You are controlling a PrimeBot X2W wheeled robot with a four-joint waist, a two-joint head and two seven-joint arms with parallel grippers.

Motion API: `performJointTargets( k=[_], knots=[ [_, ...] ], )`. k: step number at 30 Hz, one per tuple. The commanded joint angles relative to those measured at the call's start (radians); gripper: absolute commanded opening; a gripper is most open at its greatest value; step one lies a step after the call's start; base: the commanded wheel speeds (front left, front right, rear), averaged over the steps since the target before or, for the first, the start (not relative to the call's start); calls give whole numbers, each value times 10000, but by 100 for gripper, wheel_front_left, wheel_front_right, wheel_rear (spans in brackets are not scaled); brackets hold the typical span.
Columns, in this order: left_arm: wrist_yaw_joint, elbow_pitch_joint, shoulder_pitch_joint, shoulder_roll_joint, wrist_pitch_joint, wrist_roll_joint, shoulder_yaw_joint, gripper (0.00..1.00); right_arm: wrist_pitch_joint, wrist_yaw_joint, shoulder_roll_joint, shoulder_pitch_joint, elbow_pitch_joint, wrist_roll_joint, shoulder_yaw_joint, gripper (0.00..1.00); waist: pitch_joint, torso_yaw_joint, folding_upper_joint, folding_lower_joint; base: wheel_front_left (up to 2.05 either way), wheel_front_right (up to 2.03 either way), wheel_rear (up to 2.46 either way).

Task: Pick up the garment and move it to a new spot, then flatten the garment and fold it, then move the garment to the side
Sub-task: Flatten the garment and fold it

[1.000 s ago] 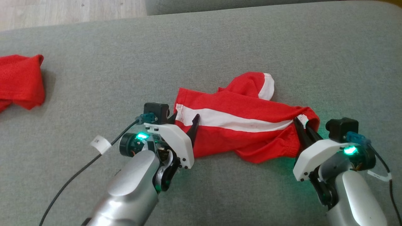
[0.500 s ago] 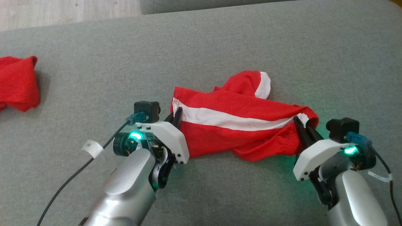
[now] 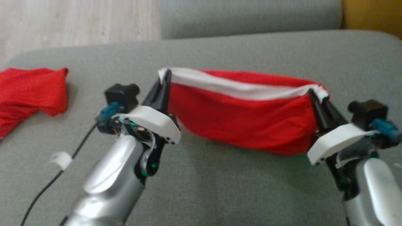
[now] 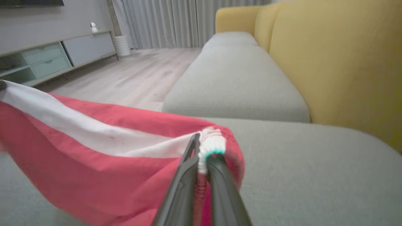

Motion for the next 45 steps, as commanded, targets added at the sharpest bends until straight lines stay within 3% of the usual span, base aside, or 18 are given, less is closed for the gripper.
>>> performJointTargets(
  k=[1, 11, 17, 22, 26, 29, 35, 40, 45],
  knots=[
    [116, -659, -248, 356, -140, 76, 522, 0, 101, -7, -190, -445, -706, 73, 253, 0, -551, 225, 0, 0, 0, 0, 0],
    [1037, -4837, -646, 1753, 472, 359, 1542, 0, 1700, -7, -898, -857, -4005, 667, 392, 0, -1249, 389, 0, 0, 0, 0, 0],
    [998, -5470, -1608, 2257, 1336, 335, 1769, 0, 2594, -7, -1020, -1646, -4342, 1273, 597, 0, -904, 450, 0, 0, 0, 0, 0],
    [517, -4654, -2695, 2233, 1724, 126, 1726, 0, 3011, -7, -1260, -3089, -3269, 1540, 1199, 0, 156, 417, 0, 0, 0, 0, 0],
    [41, -3487, -3924, 2199, 1381, 373, 1761, 0, 2939, -7, -1225, -4960, -1898, 1612, 1604, 0, 1183, 338, 0, 0, 0, 0, 0],
    [-356, -2482, -5053, 2186, 841, 677, 1847, 0, 2462, -7, -1170, -6635, -752, 1274, 1832, 0, 1804, 203, 0, 0, 0, 0, 0],
    [-891, -905, -6685, 1883, -537, 1069, 1988, 0, 974, -7, -449, -9015, 1543, 531, 1598, 0, 2420, 103, 0, 0, 0, 0, 0],
    [-1314, -270, -6668, 1460, -1245, 922, 1834, 0, 18, -7, -157, -9425, 2873, 265, 1617, 0, 3110, 317, 0, 0, 0, 0, 0],
    [-1613, -35, -5439, 1122, -2083, 764, 1563, 0, -1052, -7, -210, -8505, 3746, 112, 2052, 0, 3314, 566, 0, 0, 0, 0, 0]
  ],
)
